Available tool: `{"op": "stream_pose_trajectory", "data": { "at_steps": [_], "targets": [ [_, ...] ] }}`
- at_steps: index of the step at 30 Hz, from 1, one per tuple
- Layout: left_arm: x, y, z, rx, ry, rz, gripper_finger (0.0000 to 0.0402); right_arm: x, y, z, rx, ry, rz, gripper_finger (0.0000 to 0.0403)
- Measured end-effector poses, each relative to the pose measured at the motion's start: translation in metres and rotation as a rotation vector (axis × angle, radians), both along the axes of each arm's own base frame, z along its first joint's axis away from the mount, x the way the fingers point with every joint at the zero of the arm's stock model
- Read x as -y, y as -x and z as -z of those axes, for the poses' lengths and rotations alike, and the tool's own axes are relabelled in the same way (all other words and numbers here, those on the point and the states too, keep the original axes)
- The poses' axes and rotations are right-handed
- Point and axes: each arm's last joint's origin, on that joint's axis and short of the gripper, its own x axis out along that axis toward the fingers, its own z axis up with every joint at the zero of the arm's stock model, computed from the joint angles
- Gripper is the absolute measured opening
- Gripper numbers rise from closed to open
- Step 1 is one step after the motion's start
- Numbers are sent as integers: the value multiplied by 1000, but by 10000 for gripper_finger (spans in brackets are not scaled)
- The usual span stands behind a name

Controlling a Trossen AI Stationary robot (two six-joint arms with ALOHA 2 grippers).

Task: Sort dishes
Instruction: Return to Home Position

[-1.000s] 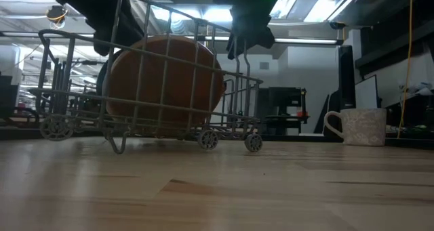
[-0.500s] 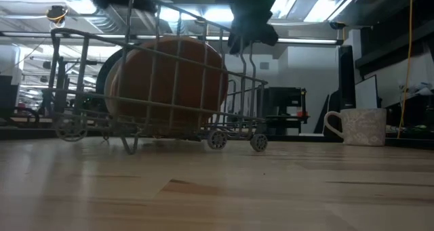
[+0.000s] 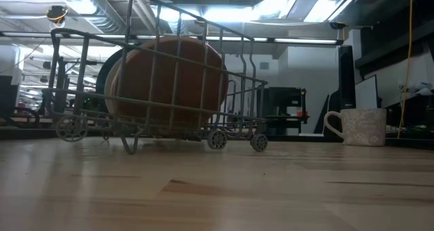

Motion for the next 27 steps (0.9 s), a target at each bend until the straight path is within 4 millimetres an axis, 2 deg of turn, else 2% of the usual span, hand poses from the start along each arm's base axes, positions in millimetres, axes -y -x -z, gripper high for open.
{"op": "stream_pose_trajectory", "data": {
  "at_steps": [3, 6, 9, 14, 18, 22, 27],
  "targets": [
    [-19, 34, 9, 15, 190, 150, 125, 0, 41, 2, 25, -77, 99, 153],
    [-24, 48, 33, 54, 367, 257, 125, -5, 75, 17, 127, -82, 185, 153],
    [-15, 44, 60, 82, 395, 368, 125, -18, 96, 42, 242, -127, 172, 153],
    [12, 28, 108, 124, 351, 653, 125, -42, 115, 96, 392, -249, 42, 153],
    [24, 20, 134, 249, 351, 848, 125, -59, 128, 133, 465, -337, -87, 153],
    [22, 20, 144, 342, 303, 939, 125, -63, 146, 147, 534, -352, -159, 153],
    [4, 32, 136, 393, 201, 912, 125, -50, 177, 138, 623, -348, -200, 153]
  ]
}}
